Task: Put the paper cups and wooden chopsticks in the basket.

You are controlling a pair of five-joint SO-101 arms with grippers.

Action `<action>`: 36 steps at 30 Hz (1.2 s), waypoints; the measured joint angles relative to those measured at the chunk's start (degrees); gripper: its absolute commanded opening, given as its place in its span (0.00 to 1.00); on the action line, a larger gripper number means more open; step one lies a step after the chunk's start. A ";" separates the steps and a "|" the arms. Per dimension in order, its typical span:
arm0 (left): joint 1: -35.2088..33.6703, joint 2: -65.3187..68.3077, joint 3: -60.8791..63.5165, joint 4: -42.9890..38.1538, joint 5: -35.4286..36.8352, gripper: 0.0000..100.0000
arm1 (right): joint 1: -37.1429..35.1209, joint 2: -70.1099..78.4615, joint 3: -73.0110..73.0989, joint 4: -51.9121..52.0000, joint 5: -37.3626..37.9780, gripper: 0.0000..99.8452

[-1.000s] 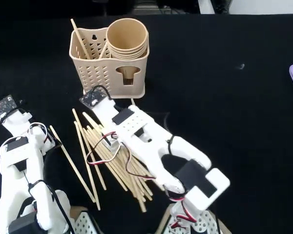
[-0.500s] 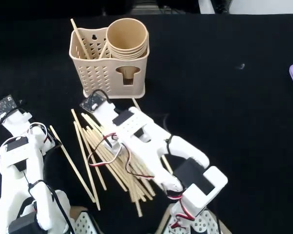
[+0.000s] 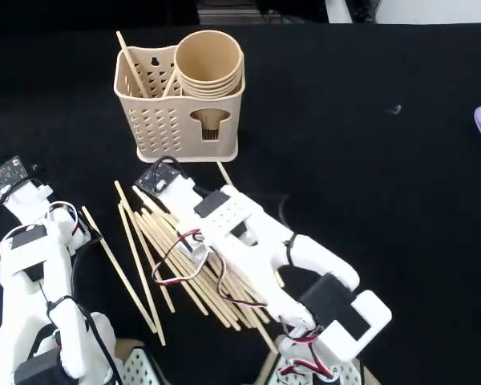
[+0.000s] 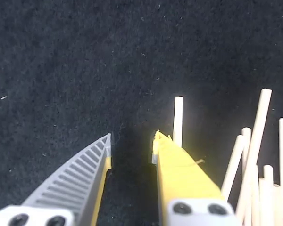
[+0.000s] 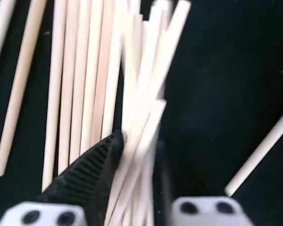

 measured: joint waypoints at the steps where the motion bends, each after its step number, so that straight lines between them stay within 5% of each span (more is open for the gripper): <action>1: 0.00 0.00 0.00 0.00 0.00 0.15 | 0.00 0.00 0.00 0.00 0.00 0.24; 17: 0.00 0.00 0.00 0.00 0.00 0.15 | 0.00 -0.09 0.35 -1.23 0.00 0.01; 29: 0.00 0.00 0.00 0.00 0.00 0.15 | -0.09 -7.82 2.81 -1.23 0.09 0.02; 36: 0.00 0.00 0.00 0.00 0.00 0.15 | -0.09 -9.85 7.91 -8.79 4.48 0.12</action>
